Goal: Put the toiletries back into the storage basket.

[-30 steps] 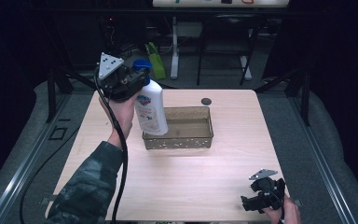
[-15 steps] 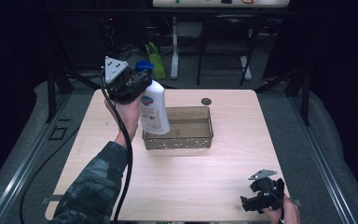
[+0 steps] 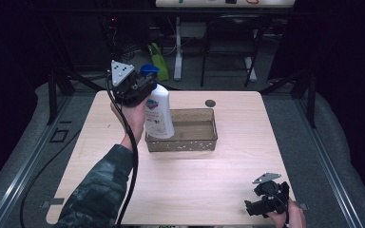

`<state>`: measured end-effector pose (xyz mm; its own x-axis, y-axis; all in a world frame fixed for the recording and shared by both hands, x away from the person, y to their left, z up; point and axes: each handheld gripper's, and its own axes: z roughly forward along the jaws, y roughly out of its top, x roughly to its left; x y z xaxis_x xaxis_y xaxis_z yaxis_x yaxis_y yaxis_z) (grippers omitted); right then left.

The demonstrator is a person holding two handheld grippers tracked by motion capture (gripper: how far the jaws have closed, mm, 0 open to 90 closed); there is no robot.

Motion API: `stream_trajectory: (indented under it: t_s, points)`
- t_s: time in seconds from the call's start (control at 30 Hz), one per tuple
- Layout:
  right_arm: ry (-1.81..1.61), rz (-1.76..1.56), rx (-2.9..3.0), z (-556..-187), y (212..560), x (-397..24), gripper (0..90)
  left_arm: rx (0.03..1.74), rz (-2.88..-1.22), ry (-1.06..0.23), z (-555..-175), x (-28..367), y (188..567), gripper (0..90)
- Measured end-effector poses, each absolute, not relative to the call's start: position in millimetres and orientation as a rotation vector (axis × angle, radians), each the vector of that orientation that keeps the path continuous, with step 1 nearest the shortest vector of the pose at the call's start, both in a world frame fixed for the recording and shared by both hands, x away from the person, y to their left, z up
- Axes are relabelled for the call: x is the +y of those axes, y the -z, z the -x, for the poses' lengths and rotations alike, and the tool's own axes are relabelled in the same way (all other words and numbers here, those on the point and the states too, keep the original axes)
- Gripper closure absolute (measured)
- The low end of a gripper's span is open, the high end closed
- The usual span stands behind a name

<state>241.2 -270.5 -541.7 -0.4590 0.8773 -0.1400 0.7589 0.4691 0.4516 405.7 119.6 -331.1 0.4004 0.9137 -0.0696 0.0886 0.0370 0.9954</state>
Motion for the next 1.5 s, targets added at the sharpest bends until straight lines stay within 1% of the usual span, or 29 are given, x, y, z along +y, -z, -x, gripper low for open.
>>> stream_trajectory:
  t_s: [0.53, 1.5]
  points:
    - [-0.466, -1.361, 2.379, -240.2, 541.1, -268.6, 0.7, 1.008, -1.379, -0.832, -409.8, 107.4, 344.7, 59.0]
    - [-0.484, -1.351, 2.388, -238.5, 541.0, -269.6, 1.0, 1.034, -1.397, -0.828, -410.8, 102.9, 372.4, 59.0]
